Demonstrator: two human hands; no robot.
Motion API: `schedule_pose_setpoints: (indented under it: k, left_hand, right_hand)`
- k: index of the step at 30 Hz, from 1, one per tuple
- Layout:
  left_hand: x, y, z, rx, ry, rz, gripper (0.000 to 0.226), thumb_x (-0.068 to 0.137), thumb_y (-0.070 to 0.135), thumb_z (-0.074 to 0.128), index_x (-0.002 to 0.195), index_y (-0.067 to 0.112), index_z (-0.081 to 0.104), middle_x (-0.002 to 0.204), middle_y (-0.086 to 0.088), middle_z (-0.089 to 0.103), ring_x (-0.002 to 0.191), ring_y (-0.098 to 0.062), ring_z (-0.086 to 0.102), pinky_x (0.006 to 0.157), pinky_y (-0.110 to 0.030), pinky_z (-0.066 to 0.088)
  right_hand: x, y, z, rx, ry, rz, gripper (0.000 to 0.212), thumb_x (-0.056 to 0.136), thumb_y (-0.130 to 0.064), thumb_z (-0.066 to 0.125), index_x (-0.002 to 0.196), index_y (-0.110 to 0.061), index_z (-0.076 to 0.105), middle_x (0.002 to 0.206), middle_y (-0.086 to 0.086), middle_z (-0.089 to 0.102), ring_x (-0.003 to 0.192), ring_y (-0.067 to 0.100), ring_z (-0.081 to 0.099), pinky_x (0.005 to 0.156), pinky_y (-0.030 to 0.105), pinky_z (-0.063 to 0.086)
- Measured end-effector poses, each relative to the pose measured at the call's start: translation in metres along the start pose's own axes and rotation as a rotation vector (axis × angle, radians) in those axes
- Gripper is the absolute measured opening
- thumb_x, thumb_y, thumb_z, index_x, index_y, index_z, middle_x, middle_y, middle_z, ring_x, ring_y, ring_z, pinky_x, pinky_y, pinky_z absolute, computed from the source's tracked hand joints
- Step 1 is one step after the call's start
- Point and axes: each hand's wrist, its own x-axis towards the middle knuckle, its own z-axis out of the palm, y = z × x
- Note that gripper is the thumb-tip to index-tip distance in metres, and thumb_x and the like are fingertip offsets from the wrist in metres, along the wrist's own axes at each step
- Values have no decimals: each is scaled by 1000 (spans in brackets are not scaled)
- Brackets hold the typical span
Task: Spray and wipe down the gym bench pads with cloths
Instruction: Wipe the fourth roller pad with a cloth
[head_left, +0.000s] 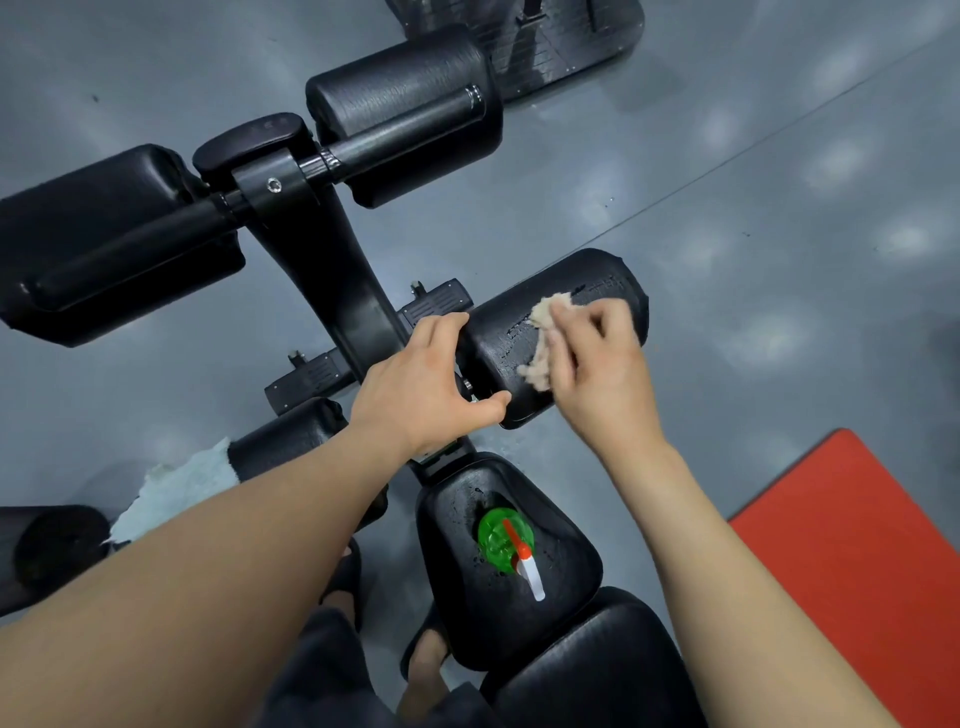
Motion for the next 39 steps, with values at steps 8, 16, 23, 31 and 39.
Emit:
schedule_pose_setpoints:
  k: [8, 16, 23, 31, 39]
  left_hand:
    - [1, 0, 0, -1, -5, 3, 97, 74, 78, 61, 152, 35, 23, 152, 15, 35, 117, -16, 60, 88, -37, 45]
    - [1, -1, 1, -2, -1, 3, 98, 73, 79, 60, 153, 36, 22, 152, 14, 35, 120, -17, 59, 92, -40, 46]
    - [1, -1, 2, 2, -4, 12, 97, 74, 79, 60, 153, 35, 23, 152, 14, 34, 119, -17, 60, 90, -39, 47]
    - [1, -2, 0, 4, -9, 32, 95, 73, 80, 62, 149, 38, 25, 153, 17, 31, 113, -17, 62, 92, -40, 50]
    - [0, -3, -1, -28, -20, 21, 89, 77, 77, 61, 148, 40, 23, 154, 15, 37, 112, -17, 62, 94, -39, 47]
  right_hand:
    - [1, 21, -16, -330, 7, 22, 48, 102, -42, 53, 148, -28, 51, 121, 9, 49, 105, 33, 43, 92, 48, 43]
    - [-5, 9, -2, -263, 36, 57, 64, 90, -12, 42, 154, -9, 40, 140, 17, 46, 121, 36, 39, 104, 47, 33]
    - [0, 17, -8, -324, -64, 86, 64, 89, -15, 42, 152, -11, 43, 159, 10, 39, 147, 38, 28, 118, 56, 27]
    - [6, -6, 1, -155, -104, -21, 62, 84, -7, 43, 145, -10, 53, 154, 11, 47, 143, 34, 37, 118, 48, 32]
    - [19, 34, -10, -272, -89, -35, 59, 87, -10, 46, 145, -13, 55, 150, 15, 51, 132, 43, 47, 108, 55, 43]
